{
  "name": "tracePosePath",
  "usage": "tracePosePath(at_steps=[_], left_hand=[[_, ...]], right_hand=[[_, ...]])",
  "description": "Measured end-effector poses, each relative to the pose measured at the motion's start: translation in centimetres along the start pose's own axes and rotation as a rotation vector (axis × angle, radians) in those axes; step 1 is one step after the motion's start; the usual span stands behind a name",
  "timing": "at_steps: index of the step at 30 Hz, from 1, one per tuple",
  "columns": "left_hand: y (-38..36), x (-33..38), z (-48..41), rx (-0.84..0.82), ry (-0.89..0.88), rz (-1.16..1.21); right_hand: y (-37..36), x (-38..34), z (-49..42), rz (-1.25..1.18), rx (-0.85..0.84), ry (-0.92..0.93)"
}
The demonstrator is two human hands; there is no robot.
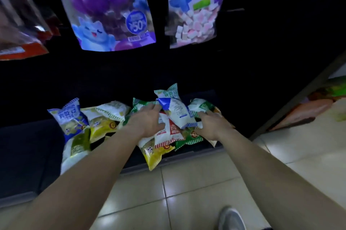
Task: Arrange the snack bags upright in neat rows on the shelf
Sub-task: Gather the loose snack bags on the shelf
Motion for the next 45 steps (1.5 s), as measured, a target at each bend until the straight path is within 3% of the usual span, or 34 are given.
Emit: tracePosePath(at_steps=[5, 11, 15, 18, 22, 26, 35, 41, 45], left_hand=[[-1.5, -1.8, -7.3, 0.052, 0.037, 0.055], [-5.9, -4.1, -7.8, 0.056, 0.043, 0.176], [-6.4, -4.8, -5.6, 0.075, 0.069, 0.200], [-4.7, -5.4, -5.6, 0.094, 0.088, 0.230], [-2.8, -5.7, -3.9, 0.141, 0.088, 0.217], [-0.5, -6.1, -2.8, 0.209, 0.095, 0.298], [0.4, -3.8, -4.1, 0.176, -0.045, 0.449], [0.2, -0.7, -5.6, 0.114, -0.180, 0.803], [-0.3, 0.1, -6.8, 0.133, -0.184, 0.761]], right_hand=[[-1.6, -2.2, -6.6, -0.049, 0.021, 0.177], [-4.9, -4.0, -9.1, -0.077, 0.040, 0.192], [-2.0, -5.5, -7.7, 0.120, 0.308, 0.275], [1.8, -6.0, -7.0, 0.136, 0.502, 0.311], [6.0, -5.2, -5.0, 0.040, 0.673, 0.256], [10.0, -2.7, -2.8, -0.227, 0.801, 0.210], [10.1, -3.0, -3.7, -0.435, 0.579, 0.406], [9.7, -4.5, -4.8, -0.492, 0.469, 0.479], [9.2, -5.2, -5.2, -0.504, 0.433, 0.513]])
Point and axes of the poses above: each hand's wrist, its own z-axis away from the middle knuckle, its own y-axis out of the back of the hand, x = y × z, the point moved 7 cm from there along -z, towards the middle knuckle, and after that the axes turned 13 degrees about -x, right-handed, at the moved point
